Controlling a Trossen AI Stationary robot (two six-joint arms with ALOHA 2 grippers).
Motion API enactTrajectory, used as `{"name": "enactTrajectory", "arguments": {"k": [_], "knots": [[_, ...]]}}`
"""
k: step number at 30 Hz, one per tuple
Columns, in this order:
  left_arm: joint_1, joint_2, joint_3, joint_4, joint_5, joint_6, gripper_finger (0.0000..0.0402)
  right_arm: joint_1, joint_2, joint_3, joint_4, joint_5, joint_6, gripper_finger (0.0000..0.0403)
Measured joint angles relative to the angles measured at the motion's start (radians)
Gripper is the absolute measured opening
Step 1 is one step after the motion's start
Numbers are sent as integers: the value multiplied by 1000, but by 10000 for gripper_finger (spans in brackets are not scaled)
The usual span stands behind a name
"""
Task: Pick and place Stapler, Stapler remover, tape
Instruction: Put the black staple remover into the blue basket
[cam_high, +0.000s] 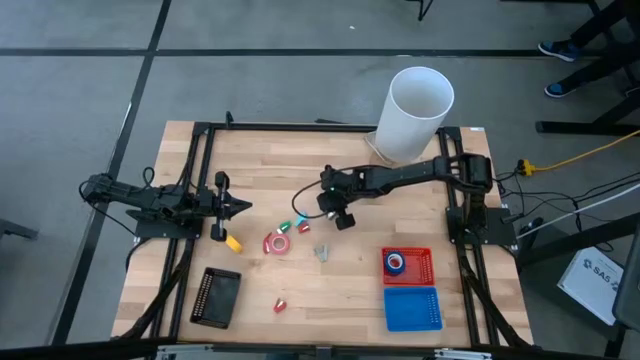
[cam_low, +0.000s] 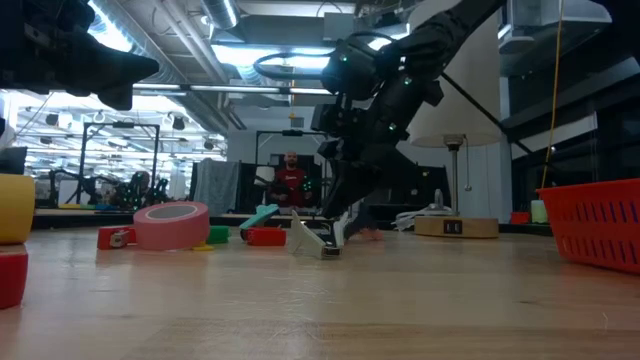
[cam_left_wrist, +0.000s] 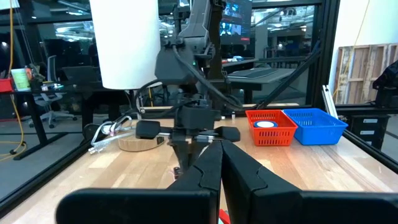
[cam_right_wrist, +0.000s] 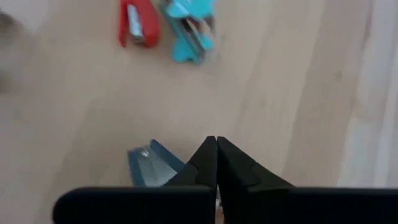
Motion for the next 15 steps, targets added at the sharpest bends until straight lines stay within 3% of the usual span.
{"name": "enactTrajectory", "arguments": {"k": [10,15], "knots": [[0,0,0,0,0,0,4,60,-22,35,-12,8,67,35],[0,0,0,0,0,0,4,95,-56,62,-155,21,119,65]]}}
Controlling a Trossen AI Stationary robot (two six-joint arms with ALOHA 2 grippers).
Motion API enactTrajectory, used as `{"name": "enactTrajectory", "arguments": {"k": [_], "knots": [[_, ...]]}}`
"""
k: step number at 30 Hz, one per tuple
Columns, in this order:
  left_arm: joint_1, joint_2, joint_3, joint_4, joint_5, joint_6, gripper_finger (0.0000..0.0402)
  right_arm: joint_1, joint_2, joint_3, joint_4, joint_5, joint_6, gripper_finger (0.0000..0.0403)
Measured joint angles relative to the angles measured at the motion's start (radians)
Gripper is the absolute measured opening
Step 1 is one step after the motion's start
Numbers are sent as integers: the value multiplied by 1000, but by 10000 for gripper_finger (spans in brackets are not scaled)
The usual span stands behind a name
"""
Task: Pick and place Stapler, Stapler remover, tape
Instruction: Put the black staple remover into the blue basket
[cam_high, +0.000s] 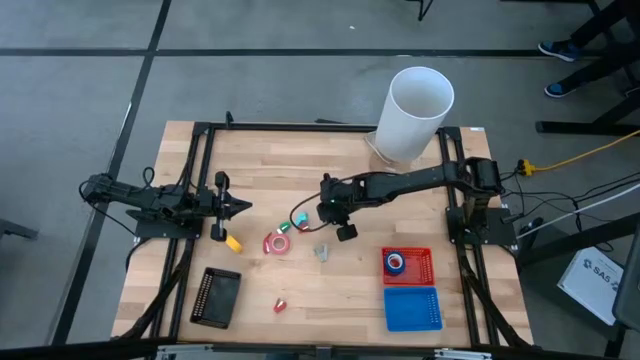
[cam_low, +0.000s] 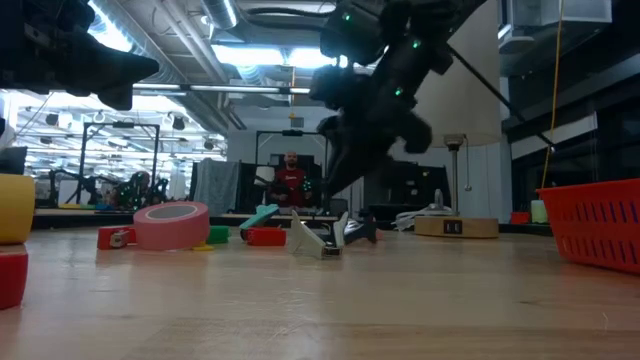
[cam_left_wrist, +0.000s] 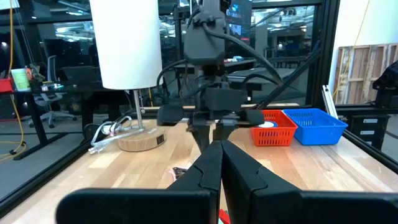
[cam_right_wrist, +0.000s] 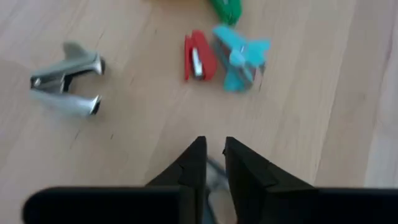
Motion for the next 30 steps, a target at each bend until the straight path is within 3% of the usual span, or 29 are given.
{"name": "enactTrajectory", "arguments": {"k": [8,15,30], "knots": [[0,0,0,0,0,0,4,12,-28,1,-215,16,65,105],[0,0,0,0,0,0,4,12,-28,-10,-204,116,60,112],[0,0,0,0,0,0,4,14,-20,-64,-123,120,60,113]]}}
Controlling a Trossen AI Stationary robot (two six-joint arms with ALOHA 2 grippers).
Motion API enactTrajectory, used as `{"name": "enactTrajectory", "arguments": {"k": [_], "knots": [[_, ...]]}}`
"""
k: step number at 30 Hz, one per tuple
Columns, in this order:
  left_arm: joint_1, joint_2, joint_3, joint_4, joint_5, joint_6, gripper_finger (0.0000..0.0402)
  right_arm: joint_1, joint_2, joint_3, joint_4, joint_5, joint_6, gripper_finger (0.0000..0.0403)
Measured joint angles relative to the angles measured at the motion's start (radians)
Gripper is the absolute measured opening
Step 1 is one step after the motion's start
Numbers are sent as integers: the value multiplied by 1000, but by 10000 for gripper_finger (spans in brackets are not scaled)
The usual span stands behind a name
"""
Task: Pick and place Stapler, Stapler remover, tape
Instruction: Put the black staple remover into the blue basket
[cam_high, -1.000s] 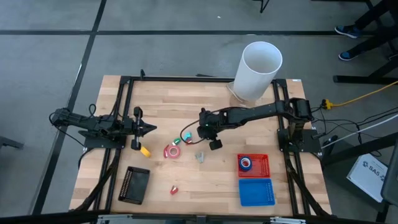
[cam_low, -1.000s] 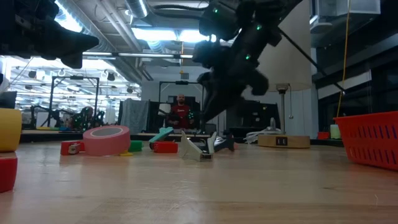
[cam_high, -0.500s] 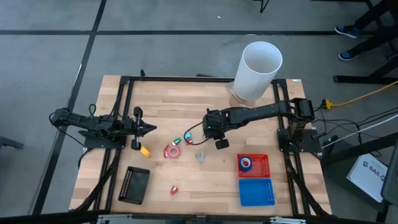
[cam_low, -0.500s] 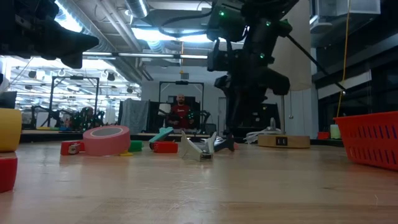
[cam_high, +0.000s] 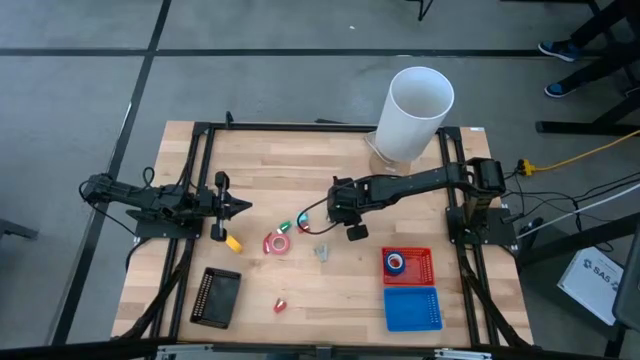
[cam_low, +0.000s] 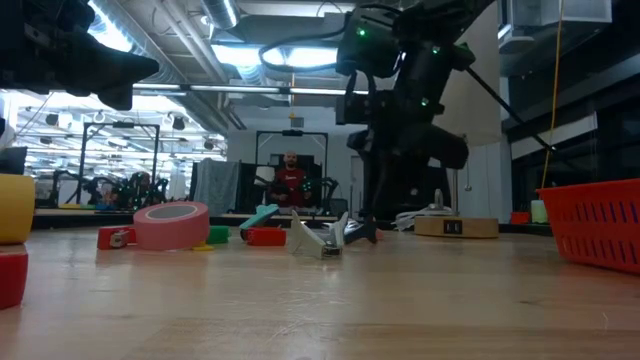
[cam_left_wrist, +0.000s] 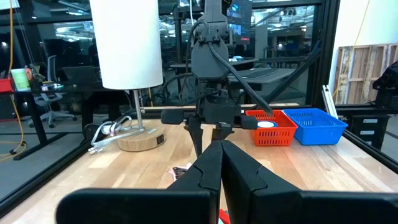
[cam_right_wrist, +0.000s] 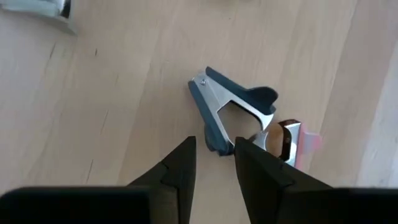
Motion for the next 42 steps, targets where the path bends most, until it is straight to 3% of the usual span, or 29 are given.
{"name": "enactTrajectory", "arguments": {"k": [10,18,31,42], "knots": [[0,0,0,0,0,0,4,1,33,0,43,1,1,104],[0,0,0,0,0,0,4,1,33,0,35,5,6,11],[0,0,0,0,0,0,4,21,31,16,20,-42,135,3],[0,0,0,0,0,0,4,117,-11,73,-23,-112,268,1]]}}
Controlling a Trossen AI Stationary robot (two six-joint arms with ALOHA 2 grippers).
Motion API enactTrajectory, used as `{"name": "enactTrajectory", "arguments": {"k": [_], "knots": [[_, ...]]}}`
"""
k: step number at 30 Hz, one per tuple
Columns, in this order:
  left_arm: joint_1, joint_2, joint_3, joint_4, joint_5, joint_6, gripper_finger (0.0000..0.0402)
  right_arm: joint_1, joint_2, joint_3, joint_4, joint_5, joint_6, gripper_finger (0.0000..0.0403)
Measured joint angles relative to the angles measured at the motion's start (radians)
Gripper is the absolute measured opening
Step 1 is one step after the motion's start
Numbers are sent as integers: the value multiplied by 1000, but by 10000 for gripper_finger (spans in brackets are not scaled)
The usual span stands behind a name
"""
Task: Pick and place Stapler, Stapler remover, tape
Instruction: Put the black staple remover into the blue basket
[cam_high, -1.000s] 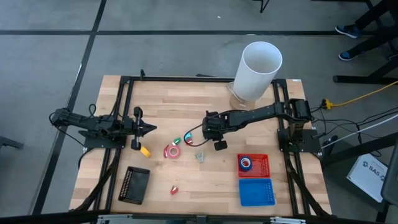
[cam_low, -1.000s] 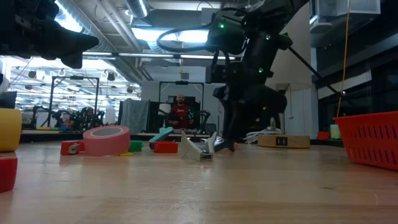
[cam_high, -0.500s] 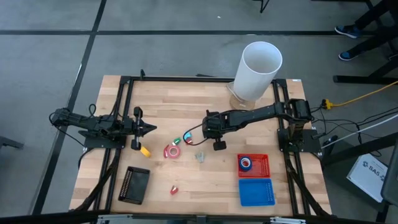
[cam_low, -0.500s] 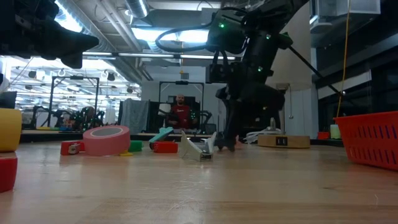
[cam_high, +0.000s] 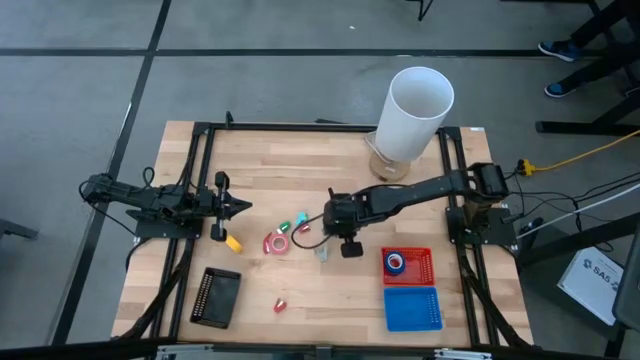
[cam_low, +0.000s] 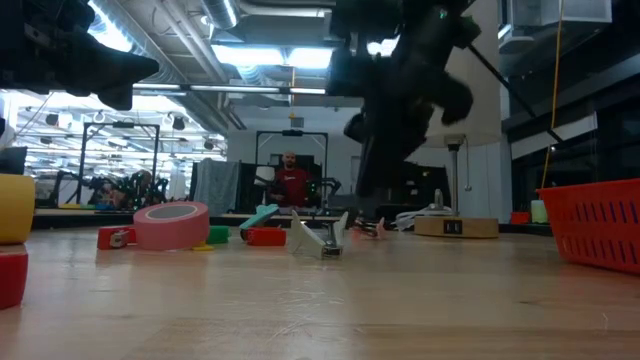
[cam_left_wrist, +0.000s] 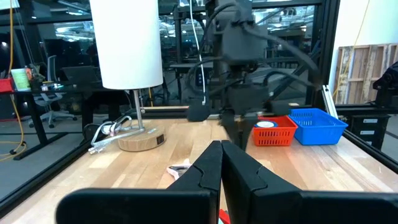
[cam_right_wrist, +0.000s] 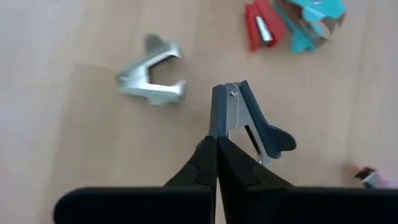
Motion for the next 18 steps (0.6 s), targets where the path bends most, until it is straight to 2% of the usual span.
{"name": "enactTrajectory", "arguments": {"k": [8,18], "knots": [[0,0,0,0,0,0,4,108,-65,12,-39,-9,225,0],[0,0,0,-1,0,0,4,278,-122,13,-70,-31,634,0]]}}
